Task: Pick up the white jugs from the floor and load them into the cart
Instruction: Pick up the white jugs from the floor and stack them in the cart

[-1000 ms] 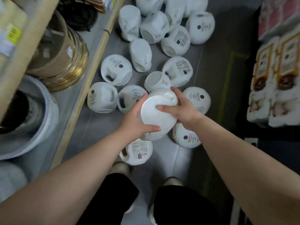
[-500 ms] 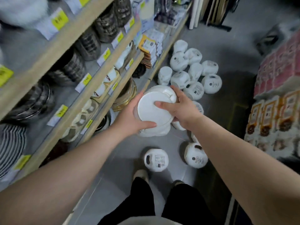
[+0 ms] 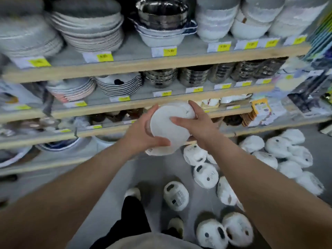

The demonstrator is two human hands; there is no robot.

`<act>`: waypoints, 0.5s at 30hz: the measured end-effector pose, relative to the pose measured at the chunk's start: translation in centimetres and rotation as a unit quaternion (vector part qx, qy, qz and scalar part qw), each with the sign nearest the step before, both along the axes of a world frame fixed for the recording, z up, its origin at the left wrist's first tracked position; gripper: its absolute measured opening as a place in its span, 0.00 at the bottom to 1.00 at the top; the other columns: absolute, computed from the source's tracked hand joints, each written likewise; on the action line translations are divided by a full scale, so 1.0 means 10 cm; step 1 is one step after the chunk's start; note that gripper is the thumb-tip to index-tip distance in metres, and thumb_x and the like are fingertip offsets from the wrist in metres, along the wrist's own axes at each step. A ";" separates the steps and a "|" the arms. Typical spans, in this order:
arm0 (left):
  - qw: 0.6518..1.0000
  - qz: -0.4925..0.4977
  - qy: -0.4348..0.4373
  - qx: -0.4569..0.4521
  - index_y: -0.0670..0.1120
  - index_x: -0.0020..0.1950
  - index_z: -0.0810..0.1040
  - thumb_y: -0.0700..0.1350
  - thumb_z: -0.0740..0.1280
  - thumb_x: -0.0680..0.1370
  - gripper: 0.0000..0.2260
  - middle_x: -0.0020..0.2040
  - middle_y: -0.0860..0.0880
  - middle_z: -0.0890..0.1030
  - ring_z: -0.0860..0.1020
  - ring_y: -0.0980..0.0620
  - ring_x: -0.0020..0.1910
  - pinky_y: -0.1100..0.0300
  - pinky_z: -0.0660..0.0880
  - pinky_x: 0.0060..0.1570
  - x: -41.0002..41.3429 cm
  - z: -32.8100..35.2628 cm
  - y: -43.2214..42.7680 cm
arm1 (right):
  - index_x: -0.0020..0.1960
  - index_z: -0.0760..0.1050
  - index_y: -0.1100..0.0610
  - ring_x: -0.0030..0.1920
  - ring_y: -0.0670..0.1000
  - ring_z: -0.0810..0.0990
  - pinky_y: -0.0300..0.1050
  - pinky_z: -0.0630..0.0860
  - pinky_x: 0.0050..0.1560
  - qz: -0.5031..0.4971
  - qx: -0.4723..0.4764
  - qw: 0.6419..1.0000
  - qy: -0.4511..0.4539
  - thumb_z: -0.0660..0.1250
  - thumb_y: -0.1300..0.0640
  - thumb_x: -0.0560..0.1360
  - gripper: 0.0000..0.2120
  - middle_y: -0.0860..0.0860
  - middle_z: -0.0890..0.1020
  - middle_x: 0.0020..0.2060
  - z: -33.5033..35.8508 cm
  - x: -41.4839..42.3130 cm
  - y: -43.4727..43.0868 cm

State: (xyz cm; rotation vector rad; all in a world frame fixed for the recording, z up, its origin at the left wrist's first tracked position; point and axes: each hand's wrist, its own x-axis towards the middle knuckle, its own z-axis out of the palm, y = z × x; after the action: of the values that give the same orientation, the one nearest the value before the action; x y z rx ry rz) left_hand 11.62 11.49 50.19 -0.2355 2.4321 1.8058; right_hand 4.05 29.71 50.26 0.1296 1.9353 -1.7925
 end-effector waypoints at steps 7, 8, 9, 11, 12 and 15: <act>0.980 0.198 0.025 0.021 0.54 0.75 0.64 0.41 0.84 0.59 0.49 0.64 0.65 0.72 0.73 0.66 0.61 0.68 0.71 0.60 1.26 0.14 -1.13 | 0.64 0.70 0.38 0.57 0.53 0.80 0.63 0.81 0.48 0.200 0.012 0.979 0.039 0.81 0.46 0.55 0.40 0.43 0.78 0.60 0.21 0.64 -1.59; 0.973 0.226 0.024 0.035 0.56 0.74 0.64 0.41 0.84 0.58 0.49 0.63 0.65 0.72 0.73 0.66 0.61 0.68 0.71 0.60 1.46 0.15 -1.33 | 0.64 0.70 0.38 0.57 0.53 0.80 0.62 0.81 0.49 0.221 0.008 0.974 0.041 0.82 0.48 0.57 0.39 0.43 0.78 0.59 0.23 0.78 -1.85; 0.967 0.248 0.025 0.044 0.60 0.72 0.65 0.45 0.84 0.56 0.49 0.63 0.65 0.73 0.73 0.66 0.62 0.66 0.71 0.61 1.67 0.15 -1.52 | 0.66 0.70 0.39 0.57 0.52 0.80 0.61 0.81 0.50 0.243 0.006 0.969 0.042 0.82 0.48 0.56 0.41 0.43 0.78 0.60 0.22 0.92 -2.12; 0.956 0.289 0.019 0.044 0.66 0.68 0.66 0.52 0.83 0.52 0.48 0.62 0.68 0.73 0.72 0.66 0.63 0.59 0.72 0.63 2.10 0.15 -1.94 | 0.71 0.65 0.41 0.58 0.51 0.79 0.62 0.80 0.52 0.286 0.003 0.957 0.043 0.82 0.47 0.54 0.49 0.44 0.77 0.62 0.25 1.24 -2.67; 0.949 0.312 0.013 0.039 0.66 0.67 0.66 0.54 0.82 0.51 0.48 0.62 0.68 0.74 0.72 0.66 0.64 0.56 0.72 0.64 2.33 0.17 -2.15 | 0.72 0.65 0.41 0.58 0.51 0.79 0.62 0.80 0.52 0.306 -0.002 0.951 0.045 0.82 0.46 0.53 0.50 0.44 0.77 0.62 0.27 1.41 -2.95; 0.929 0.368 0.015 0.031 0.65 0.69 0.66 0.54 0.83 0.50 0.50 0.65 0.64 0.75 0.73 0.61 0.65 0.52 0.72 0.66 2.98 0.22 -2.73 | 0.70 0.66 0.42 0.58 0.52 0.79 0.62 0.80 0.51 0.364 -0.015 0.930 0.054 0.82 0.45 0.52 0.49 0.44 0.77 0.62 0.32 1.95 -3.71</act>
State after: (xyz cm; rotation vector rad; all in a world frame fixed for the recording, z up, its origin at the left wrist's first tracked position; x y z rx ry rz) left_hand 41.38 -15.84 52.37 -1.2668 2.4833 2.1240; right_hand 23.60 -7.38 53.44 -0.6312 1.6970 -1.3325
